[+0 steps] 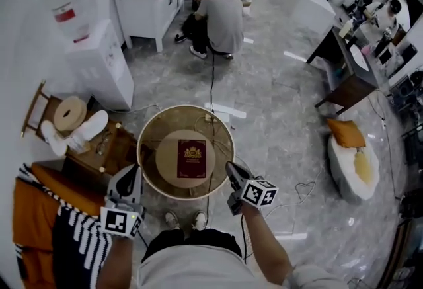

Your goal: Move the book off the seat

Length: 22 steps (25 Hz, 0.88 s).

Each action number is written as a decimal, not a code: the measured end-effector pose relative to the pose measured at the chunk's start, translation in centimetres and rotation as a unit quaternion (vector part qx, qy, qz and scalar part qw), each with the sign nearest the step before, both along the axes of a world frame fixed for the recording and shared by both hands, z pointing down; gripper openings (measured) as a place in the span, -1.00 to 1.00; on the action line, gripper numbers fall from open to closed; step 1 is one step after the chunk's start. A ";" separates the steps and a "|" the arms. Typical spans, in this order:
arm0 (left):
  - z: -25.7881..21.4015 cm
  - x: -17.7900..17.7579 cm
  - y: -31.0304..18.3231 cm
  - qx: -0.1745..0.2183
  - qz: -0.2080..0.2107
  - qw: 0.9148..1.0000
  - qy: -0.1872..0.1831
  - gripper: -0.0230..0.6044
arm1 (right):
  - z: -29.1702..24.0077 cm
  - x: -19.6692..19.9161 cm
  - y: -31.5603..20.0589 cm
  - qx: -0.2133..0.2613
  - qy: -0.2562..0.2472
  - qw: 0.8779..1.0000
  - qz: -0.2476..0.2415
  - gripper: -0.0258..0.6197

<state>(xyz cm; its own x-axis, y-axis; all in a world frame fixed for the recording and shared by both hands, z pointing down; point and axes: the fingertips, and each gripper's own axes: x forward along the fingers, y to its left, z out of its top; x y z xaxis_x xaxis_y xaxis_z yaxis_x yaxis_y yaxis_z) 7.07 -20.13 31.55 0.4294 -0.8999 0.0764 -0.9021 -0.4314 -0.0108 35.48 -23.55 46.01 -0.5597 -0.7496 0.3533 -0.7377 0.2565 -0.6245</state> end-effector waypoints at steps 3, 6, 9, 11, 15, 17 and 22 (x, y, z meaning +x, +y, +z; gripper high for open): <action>-1.5 -0.5 0.5 0.017 -0.001 1.000 -0.003 -0.87 | -3.6 0.4 -0.6 0.039 0.006 0.999 0.005 -0.85; -3.0 -1.2 0.5 0.035 -0.004 0.999 -0.006 -0.87 | -6.8 0.8 -1.4 0.075 0.021 0.997 0.000 -0.85; -4.1 -1.9 0.5 0.051 -0.010 0.999 -0.005 -0.87 | -9.6 0.9 -1.7 0.105 0.033 0.994 -0.006 -0.85; -4.7 -2.2 0.5 0.062 -0.013 0.998 -0.003 -0.87 | -11.4 1.0 -1.6 0.126 0.042 0.991 -0.009 -0.85; -5.7 -2.6 0.6 0.075 -0.012 0.997 0.000 -0.87 | -14.9 1.3 -1.0 0.160 0.058 0.985 -0.004 -0.85; -5.9 -2.9 0.7 0.073 -0.014 0.997 0.009 -0.87 | -16.4 1.1 -0.2 0.177 0.068 0.982 -0.002 -0.85; -6.2 -3.7 2.1 0.074 -0.032 0.996 0.028 -0.87 | -19.3 -0.3 1.5 0.234 0.116 0.965 -0.020 -0.85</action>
